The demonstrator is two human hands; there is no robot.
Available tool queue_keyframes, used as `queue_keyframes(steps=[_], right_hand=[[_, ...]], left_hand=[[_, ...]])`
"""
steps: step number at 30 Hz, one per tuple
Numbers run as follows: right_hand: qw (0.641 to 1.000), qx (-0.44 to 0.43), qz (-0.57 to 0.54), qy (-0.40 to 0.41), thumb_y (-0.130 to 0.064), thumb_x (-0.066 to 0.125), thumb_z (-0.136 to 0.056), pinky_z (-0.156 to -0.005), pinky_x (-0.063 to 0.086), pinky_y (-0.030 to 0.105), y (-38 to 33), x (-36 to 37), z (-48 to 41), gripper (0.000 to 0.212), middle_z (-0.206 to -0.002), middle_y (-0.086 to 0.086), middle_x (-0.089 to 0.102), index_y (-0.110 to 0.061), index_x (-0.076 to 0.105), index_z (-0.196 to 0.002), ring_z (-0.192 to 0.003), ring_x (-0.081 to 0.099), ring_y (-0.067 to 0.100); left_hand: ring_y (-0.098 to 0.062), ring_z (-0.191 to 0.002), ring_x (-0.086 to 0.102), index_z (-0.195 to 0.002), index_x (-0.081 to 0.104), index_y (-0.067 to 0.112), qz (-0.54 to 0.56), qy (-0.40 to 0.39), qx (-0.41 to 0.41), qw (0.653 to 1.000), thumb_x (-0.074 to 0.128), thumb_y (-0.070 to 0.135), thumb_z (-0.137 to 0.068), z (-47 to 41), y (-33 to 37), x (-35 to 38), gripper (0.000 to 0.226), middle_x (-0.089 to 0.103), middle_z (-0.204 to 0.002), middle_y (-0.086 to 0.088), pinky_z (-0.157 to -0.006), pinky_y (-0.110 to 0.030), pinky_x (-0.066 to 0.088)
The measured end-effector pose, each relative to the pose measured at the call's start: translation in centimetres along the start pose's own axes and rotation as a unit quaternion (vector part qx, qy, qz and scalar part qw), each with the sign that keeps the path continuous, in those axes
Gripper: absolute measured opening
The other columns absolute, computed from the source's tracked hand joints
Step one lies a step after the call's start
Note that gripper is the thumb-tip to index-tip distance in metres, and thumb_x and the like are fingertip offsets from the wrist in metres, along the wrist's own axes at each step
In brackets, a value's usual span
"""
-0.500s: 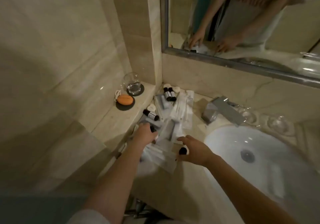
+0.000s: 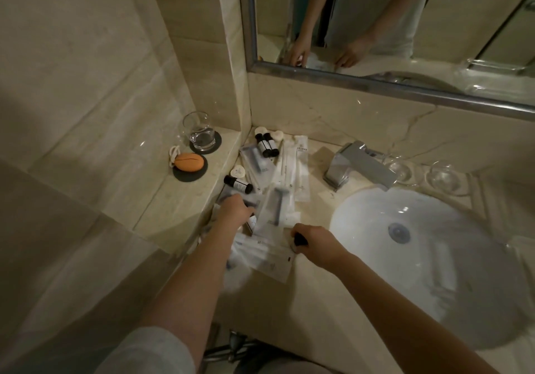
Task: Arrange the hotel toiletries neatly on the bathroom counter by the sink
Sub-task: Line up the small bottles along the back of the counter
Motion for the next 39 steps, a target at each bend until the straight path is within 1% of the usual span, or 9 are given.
queue_keyframes(steps=[4,7,10,17,24,29,33,36,39], right_hand=[[0.999,0.027,-0.025,0.001,-0.012,0.051,-0.092,-0.088,0.046,0.032,0.7,-0.3,0.3,0.022,-0.114,0.01,0.062,-0.014,0.054,-0.114,-0.102,0.057,0.026],[0.999,0.035,-0.036,0.02,-0.015,0.051,-0.093,-0.086,0.047,0.031,0.9,-0.8,0.8,0.023,-0.114,0.01,0.063,-0.014,0.053,-0.116,-0.1,0.058,0.026],[0.995,0.041,-0.07,0.052,-0.016,0.052,-0.093,-0.078,0.044,0.025,0.9,-1.5,1.3,0.022,-0.11,0.009,0.064,-0.015,0.053,-0.115,-0.095,0.06,0.025],[0.975,0.04,-0.167,0.141,-0.017,0.065,-0.085,-0.076,0.055,0.03,0.5,-3.7,1.9,0.015,-0.099,0.003,0.067,-0.02,0.054,-0.095,-0.082,0.065,0.019],[0.961,0.026,-0.219,0.168,-0.018,0.07,-0.082,-0.071,0.05,0.022,0.2,-5.7,1.9,0.018,-0.098,0.004,0.067,-0.017,0.06,-0.096,-0.076,0.067,0.018],[0.945,0.034,-0.252,0.204,-0.02,0.073,-0.079,-0.063,0.046,0.019,1.7,-7.7,3.9,0.017,-0.092,0.001,0.064,-0.017,0.06,-0.09,-0.079,0.063,0.023],[0.921,0.051,-0.293,0.252,-0.02,0.075,-0.077,-0.058,0.044,0.024,4.6,-9.6,6.4,0.02,-0.084,0.002,0.063,-0.013,0.056,-0.08,-0.07,0.058,0.02],[0.891,0.07,-0.346,0.284,-0.017,0.076,-0.075,-0.063,0.047,0.034,8.0,-10.9,8.8,0.024,-0.084,0.007,0.064,-0.008,0.054,-0.08,-0.067,0.058,0.022],[0.866,0.076,-0.387,0.307,-0.013,0.075,-0.076,-0.055,0.046,0.021,11.8,-12.2,11.6,0.023,-0.081,0.005,0.062,-0.006,0.054,-0.081,-0.057,0.057,0.018]], left_hand=[[-0.029,-0.104,0.06,-0.124,0.052,-0.003,0.007,0.005,-0.012,1.0,0.053,0.027,-0.092,0.1,0.0,0.0,0.044,0.063,-0.116,-0.019,-0.083,-0.032,0.046],[-0.031,-0.11,0.058,-0.133,0.044,-0.004,0.006,-0.018,-0.063,0.998,0.056,0.043,-0.088,0.5,0.0,0.4,0.067,0.06,-0.123,-0.019,-0.09,-0.036,0.049],[-0.03,-0.11,0.057,-0.131,0.048,0.003,0.001,-0.041,-0.062,0.997,0.053,0.048,-0.087,0.6,0.5,1.0,0.063,0.058,-0.124,-0.016,-0.087,-0.038,0.046],[-0.032,-0.116,0.055,-0.133,0.044,-0.002,0.031,-0.065,-0.033,0.997,0.062,0.039,-0.085,0.8,0.6,0.0,0.065,0.055,-0.129,-0.021,-0.1,-0.038,0.046],[-0.029,-0.097,0.063,-0.103,0.061,0.0,0.06,0.06,0.071,0.994,0.066,0.029,-0.084,3.5,1.5,-5.0,0.034,0.067,-0.104,-0.014,-0.077,-0.033,0.048],[-0.019,-0.078,0.053,-0.092,0.057,0.006,0.073,0.134,0.149,0.977,0.068,0.029,-0.083,8.3,4.5,-7.6,0.027,0.057,-0.088,-0.006,-0.067,-0.029,0.041],[-0.018,-0.082,0.055,-0.095,0.058,0.007,0.105,0.119,0.2,0.967,0.07,0.03,-0.082,11.7,8.9,-6.8,0.028,0.056,-0.089,-0.003,-0.069,-0.029,0.044],[-0.017,-0.079,0.054,-0.093,0.059,0.009,0.11,0.107,0.232,0.96,0.071,0.029,-0.081,13.6,12.9,-4.8,0.026,0.056,-0.087,-0.002,-0.063,-0.025,0.044],[-0.015,-0.074,0.051,-0.085,0.056,0.011,0.113,0.087,0.263,0.954,0.071,0.026,-0.08,15.3,17.2,-2.0,0.022,0.054,-0.08,0.0,-0.059,-0.021,0.042]])
Point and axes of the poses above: each hand's wrist, its own z-axis away from the middle knuckle, its own x-axis out of the palm, y = z × x, the point moved 5 cm from there along -z, towards the middle knuckle
